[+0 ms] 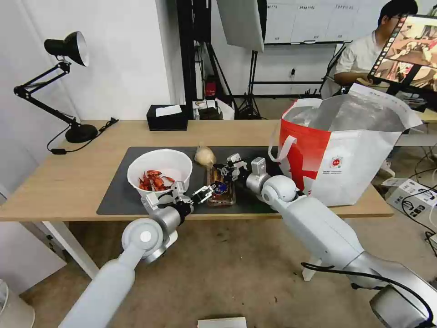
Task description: Pick up the trash from the table and place it into the takeout bag.
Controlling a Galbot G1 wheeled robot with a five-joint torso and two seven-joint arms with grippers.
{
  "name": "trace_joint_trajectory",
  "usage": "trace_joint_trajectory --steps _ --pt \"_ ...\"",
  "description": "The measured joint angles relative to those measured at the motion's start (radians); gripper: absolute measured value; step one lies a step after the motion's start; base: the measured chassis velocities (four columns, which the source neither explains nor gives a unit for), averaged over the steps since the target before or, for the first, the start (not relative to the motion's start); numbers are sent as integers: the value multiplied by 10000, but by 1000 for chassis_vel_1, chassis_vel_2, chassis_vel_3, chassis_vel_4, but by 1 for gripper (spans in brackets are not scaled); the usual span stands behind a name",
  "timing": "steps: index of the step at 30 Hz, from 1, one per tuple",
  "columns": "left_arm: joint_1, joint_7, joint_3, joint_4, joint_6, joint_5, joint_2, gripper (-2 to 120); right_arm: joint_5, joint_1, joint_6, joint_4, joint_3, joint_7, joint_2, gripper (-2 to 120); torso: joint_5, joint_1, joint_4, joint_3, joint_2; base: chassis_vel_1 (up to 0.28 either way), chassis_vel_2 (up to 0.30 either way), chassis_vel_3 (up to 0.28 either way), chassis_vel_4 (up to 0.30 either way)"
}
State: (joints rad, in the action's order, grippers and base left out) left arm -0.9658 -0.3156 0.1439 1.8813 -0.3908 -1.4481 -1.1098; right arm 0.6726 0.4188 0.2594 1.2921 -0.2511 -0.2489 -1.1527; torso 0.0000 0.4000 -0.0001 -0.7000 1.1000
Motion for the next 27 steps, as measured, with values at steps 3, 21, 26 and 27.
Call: trace_joint_trajectory --steps 3,21,26,27 --pt "21 -174 -17 -10 -99 17 -5 100 0 6 0 18 8 0 2 0 0 0 0 0 0 0 0 0 0" --pt "156 -557 -76 80 -603 -313 -24 100 0 30 -15 30 14 12 -18 0 0 0 0 0 0 0 0 0 0" --pt "227 -569 -128 15 -603 -345 -35 99 -2 16 -23 12 14 17 -18 0 0 0 0 0 -1 0 0 0 0" --pt "245 -568 -146 1 -603 -348 -35 99 -3 14 -25 10 14 20 -19 0 0 0 0 0 0 0 0 0 0"
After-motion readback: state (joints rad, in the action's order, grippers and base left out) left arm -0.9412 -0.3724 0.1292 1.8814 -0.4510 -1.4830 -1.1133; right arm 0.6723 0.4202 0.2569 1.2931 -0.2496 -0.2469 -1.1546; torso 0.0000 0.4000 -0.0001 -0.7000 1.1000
